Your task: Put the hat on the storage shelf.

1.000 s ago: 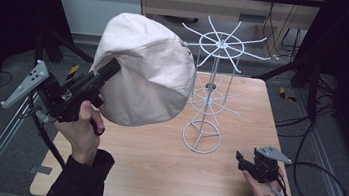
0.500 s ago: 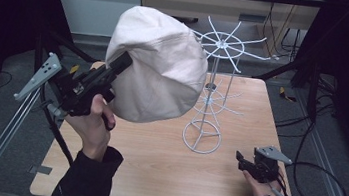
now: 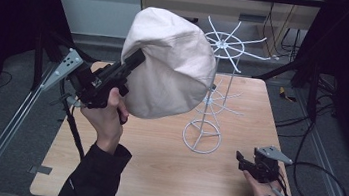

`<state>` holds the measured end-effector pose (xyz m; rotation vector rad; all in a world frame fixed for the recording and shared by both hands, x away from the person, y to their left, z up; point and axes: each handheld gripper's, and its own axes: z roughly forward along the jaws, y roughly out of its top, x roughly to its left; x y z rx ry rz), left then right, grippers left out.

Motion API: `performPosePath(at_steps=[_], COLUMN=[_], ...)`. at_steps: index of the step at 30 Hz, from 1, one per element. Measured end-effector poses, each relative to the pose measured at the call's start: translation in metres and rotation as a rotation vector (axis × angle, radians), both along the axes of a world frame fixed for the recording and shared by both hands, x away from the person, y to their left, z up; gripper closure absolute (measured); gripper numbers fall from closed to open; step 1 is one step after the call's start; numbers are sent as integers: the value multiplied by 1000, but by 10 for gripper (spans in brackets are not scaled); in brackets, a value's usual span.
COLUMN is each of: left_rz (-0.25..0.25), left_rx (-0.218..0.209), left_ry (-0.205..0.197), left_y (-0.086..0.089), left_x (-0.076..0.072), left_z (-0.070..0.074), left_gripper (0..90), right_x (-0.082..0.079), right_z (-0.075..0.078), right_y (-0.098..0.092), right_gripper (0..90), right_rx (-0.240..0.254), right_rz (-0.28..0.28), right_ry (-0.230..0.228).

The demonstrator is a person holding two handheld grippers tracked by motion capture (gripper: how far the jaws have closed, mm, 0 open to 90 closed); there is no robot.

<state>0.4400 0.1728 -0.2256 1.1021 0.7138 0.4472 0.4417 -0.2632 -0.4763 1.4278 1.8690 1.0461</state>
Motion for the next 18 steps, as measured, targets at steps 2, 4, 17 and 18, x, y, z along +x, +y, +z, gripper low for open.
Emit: performPosePath(at_steps=[2, 4, 17, 18], left_rz=[4, 5, 18, 18], left_rx=[11, 15, 92, 109], left_ry=[14, 20, 61, 71], left_y=[0, 1, 0, 0], left_x=[3, 5, 12, 13], left_z=[-7, -9, -31, -35], left_gripper=[871, 868, 847, 852], right_x=[0, 0, 0, 0], right_z=[0, 0, -1, -1], right_y=[0, 0, 0, 0], right_gripper=[314, 313, 314, 313], right_rx=[2, -1, -3, -3], right_rz=[0, 2, 3, 3], right_ry=[2, 0, -1, -1])
